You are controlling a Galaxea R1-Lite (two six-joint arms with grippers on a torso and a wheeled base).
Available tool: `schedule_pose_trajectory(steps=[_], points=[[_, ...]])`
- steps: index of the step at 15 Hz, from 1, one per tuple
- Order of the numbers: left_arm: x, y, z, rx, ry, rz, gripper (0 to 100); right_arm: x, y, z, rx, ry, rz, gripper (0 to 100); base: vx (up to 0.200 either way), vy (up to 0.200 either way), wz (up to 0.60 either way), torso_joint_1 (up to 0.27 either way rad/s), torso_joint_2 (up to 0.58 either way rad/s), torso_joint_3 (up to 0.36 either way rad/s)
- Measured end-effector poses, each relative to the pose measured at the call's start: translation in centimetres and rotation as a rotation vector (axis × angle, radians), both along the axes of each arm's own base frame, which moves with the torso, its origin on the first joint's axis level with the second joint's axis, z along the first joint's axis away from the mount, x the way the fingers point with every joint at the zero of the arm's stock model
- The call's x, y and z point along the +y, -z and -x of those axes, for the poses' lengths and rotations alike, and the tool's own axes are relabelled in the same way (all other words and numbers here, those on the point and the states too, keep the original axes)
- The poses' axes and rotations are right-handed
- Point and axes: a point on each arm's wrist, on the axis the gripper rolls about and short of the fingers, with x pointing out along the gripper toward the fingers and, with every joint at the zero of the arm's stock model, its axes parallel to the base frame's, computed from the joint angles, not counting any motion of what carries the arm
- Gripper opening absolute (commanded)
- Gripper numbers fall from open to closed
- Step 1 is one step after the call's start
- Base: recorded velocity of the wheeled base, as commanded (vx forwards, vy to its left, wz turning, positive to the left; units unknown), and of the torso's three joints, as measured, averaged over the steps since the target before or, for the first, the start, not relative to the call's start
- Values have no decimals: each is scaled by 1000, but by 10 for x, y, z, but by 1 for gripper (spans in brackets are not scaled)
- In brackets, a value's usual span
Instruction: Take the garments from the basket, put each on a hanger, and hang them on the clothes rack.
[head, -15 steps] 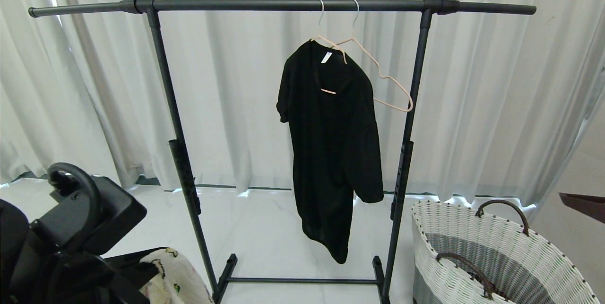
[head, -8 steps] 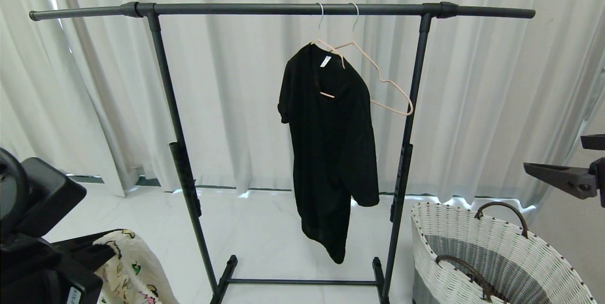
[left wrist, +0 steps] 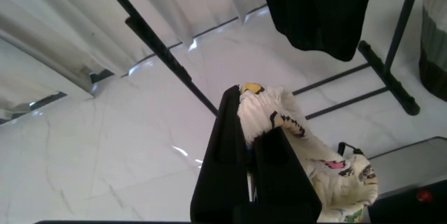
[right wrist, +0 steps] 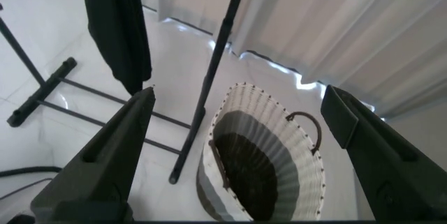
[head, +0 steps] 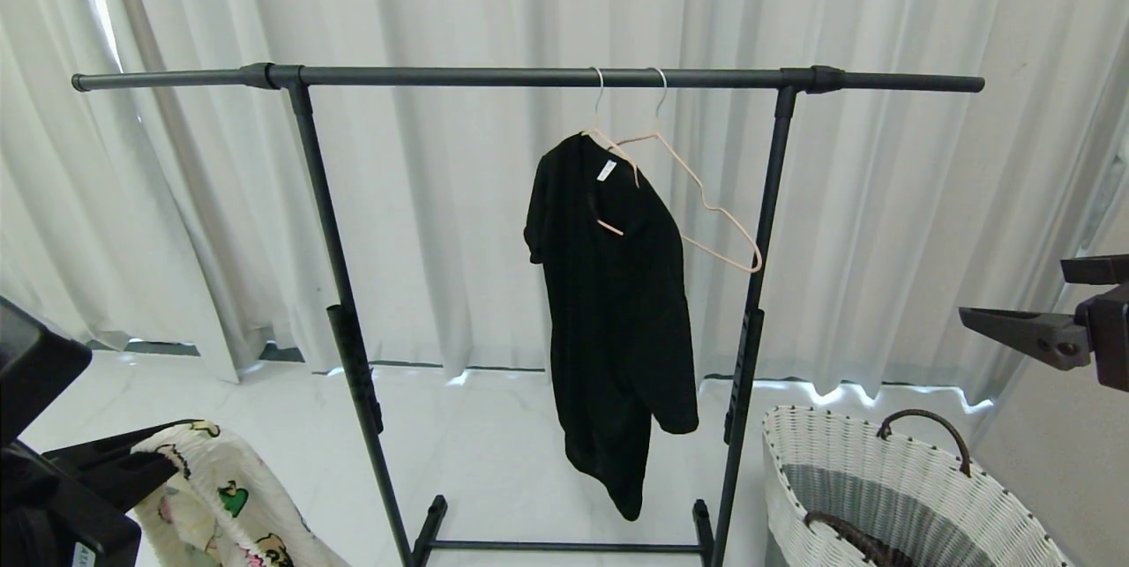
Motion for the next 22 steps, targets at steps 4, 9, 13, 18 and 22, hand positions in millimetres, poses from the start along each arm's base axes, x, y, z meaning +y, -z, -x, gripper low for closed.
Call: schedule_pose_trajectory(steps=[4, 9, 13, 18, 22], points=[[2, 0, 2, -11, -2, 8, 0, 0, 0, 0, -2, 2, -1, 100, 0, 0, 0, 207, -486, -282], [4, -4, -1, -40, -39, 29, 0, 0, 0, -1, 0, 0, 2, 100, 0, 0, 0, 230, -504, -277], [4, -4, -1, -41, -43, 30, 0, 1, 1, -1, 7, -27, -9, 100, 0, 0, 0, 140, -299, -163], [4, -4, -1, -40, -44, 29, 0, 3, 1, -3, 0, -60, -22, 100, 0, 200, 0, 17, -25, -10], [4, -4, -1, -40, -43, 30, 0, 3, 3, -8, 15, -51, -15, 100, 0, 50, 0, 4, 2, -1]])
